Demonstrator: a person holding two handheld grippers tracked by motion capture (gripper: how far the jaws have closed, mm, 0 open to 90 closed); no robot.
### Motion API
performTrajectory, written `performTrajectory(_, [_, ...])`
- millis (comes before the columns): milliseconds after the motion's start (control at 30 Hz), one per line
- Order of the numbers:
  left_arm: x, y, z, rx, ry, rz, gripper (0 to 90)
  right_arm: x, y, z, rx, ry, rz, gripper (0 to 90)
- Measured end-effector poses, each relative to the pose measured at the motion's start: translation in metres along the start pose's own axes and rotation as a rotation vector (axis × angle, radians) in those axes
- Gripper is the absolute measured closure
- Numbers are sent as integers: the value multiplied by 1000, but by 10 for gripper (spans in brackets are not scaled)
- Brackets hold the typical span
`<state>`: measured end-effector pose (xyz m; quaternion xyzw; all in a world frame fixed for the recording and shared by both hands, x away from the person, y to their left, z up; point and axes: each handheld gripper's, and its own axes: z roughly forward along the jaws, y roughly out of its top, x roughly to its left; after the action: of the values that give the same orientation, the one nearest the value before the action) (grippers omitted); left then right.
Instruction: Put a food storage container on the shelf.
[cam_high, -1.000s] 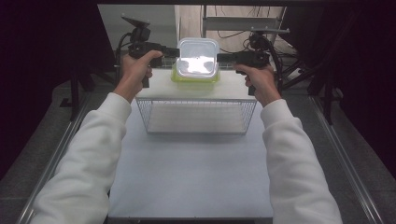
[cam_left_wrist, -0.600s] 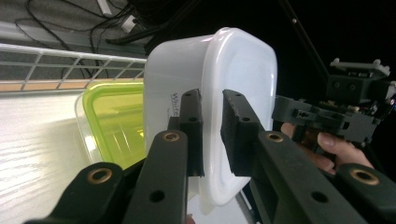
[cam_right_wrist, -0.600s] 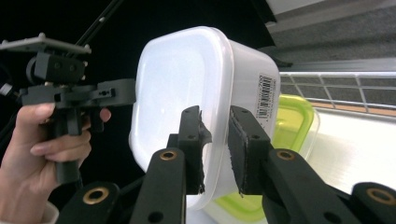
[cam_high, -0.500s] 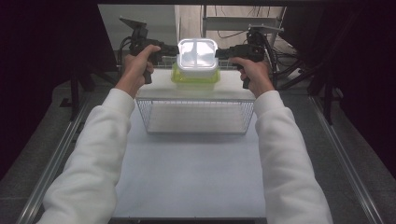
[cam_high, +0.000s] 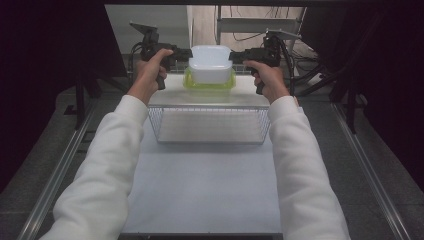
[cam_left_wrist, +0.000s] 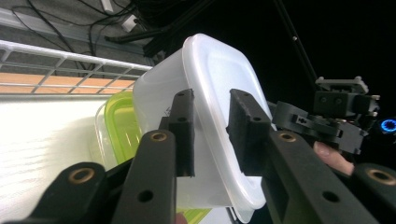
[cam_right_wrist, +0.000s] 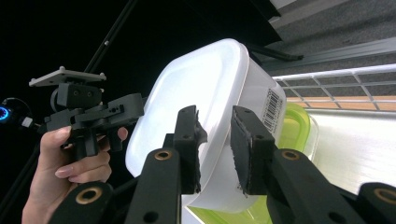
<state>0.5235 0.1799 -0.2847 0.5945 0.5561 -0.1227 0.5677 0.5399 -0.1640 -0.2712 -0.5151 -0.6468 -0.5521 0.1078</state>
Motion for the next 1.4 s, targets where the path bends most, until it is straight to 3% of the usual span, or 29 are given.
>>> performTrajectory(100, [-2, -2, 1, -4, 12, 19, 657, 3, -1, 0, 3, -13, -23, 684])
performTrajectory(233, [-9, -3, 2, -43, 50, 54, 420, 10, -2, -2, -21, -28, -65, 575])
performTrajectory(267, [-11, -3, -2, -82, 87, 87, 386, 13, -2, -4, -31, -38, -84, 550])
performTrajectory(300, [-11, -3, -2, -82, 87, 87, 366, 13, -2, -4, -31, -38, -84, 550])
performTrajectory(467, [-15, -8, -15, -77, 123, 160, 308, 19, -4, -17, -44, -74, -164, 471])
performTrajectory(533, [-14, -10, -17, -74, 120, 170, 306, 21, -6, -19, -45, -77, -177, 464])
performTrajectory(667, [-12, -19, -27, -57, 101, 197, 298, 29, -12, -28, -27, -75, -263, 427])
performTrajectory(833, [-11, -29, -36, -56, 94, 223, 298, 30, -20, -36, -19, -70, -306, 398])
performTrajectory(933, [-12, -38, -43, -53, 103, 243, 290, 29, -28, -46, -2, -105, -350, 349])
performTrajectory(967, [-13, -48, -47, -41, 114, 279, 286, 28, -31, -50, 4, -112, -361, 342])
performTrajectory(1000, [-13, -48, -47, -41, 114, 279, 285, 27, -34, -53, 10, -114, -370, 337])
performTrajectory(1067, [-13, -58, -50, -28, 135, 318, 285, 26, -38, -58, 15, -112, -383, 333])
performTrajectory(1100, [-13, -71, -55, -22, 133, 345, 283, 23, -46, -65, 20, -107, -397, 328])
performTrajectory(1200, [-11, -81, -58, -24, 119, 350, 282, 19, -55, -73, 20, -97, -402, 326])
performTrajectory(1267, [-8, -103, -63, -12, 116, 364, 282, 14, -70, -83, 21, -93, -412, 315])
performTrajectory(1367, [-7, -118, -67, -6, 110, 373, 281, 9, -84, -90, 27, -73, -418, 311])
performTrajectory(1400, [-8, -134, -71, 10, 120, 406, 281, 7, -99, -96, 40, -89, -440, 308])
